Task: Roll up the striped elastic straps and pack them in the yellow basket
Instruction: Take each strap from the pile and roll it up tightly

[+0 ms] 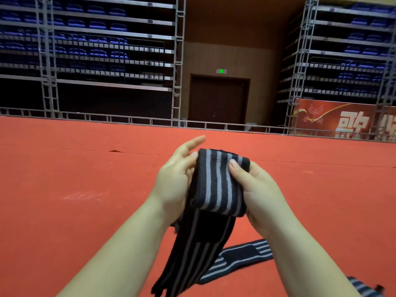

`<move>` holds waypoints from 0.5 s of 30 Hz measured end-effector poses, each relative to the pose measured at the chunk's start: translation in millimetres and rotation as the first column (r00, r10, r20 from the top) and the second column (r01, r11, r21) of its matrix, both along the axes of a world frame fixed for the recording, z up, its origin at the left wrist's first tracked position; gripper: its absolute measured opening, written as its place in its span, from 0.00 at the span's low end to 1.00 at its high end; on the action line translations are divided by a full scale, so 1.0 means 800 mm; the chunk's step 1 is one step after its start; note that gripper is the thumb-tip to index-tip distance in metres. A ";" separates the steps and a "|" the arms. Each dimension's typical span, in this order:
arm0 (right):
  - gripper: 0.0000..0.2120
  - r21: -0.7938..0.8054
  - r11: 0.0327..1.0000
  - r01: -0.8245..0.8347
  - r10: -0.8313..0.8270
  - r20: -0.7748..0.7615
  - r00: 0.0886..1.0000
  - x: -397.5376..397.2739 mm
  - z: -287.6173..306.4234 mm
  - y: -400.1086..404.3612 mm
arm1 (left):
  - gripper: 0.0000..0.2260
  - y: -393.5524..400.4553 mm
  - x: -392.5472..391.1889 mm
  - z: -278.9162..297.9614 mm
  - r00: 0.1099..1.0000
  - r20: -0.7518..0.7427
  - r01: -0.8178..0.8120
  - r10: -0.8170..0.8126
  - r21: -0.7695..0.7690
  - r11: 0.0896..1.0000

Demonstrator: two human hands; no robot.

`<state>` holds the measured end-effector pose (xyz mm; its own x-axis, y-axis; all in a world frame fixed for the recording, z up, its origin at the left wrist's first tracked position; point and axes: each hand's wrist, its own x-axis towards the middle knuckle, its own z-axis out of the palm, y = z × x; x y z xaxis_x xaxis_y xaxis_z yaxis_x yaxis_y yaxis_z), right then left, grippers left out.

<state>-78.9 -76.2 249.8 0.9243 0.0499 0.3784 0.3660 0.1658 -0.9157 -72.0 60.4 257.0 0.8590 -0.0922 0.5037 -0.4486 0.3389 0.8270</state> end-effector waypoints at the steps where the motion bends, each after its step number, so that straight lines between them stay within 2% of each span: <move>1: 0.07 -0.037 0.996 0.080 -0.078 0.068 0.995 -0.001 0.000 0.001 | 0.14 0.001 -0.002 0.001 0.997 -0.057 0.050 -0.049 0.013 0.999; 3: 0.05 -0.094 0.978 0.185 -0.166 0.184 0.969 0.002 -0.004 0.000 | 0.19 0.001 -0.009 -0.002 0.994 -0.097 0.072 -0.055 0.180 0.981; 4: 0.04 -0.109 0.971 0.214 -0.185 0.228 0.956 -0.001 -0.003 0.002 | 0.17 -0.002 -0.013 -0.006 0.996 -0.087 0.034 -0.010 0.275 0.961; 7: 0.05 -0.134 0.958 0.255 -0.194 0.357 0.914 -0.006 -0.003 0.003 | 0.13 -0.010 -0.016 -0.015 0.990 0.073 -0.137 0.117 0.443 0.886; 9: 0.06 -0.164 0.947 0.277 -0.194 0.395 0.898 -0.008 0.001 0.002 | 0.14 -0.011 -0.017 -0.016 0.970 0.171 -0.235 0.176 0.445 0.864; 12: 0.03 -0.246 0.937 0.248 -0.153 0.348 0.925 -0.008 0.004 -0.002 | 0.07 -0.010 -0.014 -0.013 0.936 0.243 -0.330 0.256 0.350 0.877; 13: 0.04 -0.279 0.938 0.206 -0.118 0.301 0.946 -0.007 0.003 -0.004 | 0.05 -0.010 -0.014 -0.011 0.924 0.256 -0.359 0.285 0.317 0.878; 15: 0.14 -0.349 0.933 0.089 -0.031 0.168 0.985 -0.006 -0.001 -0.007 | 0.03 -0.007 -0.009 -0.006 0.903 0.247 -0.408 0.353 0.228 0.884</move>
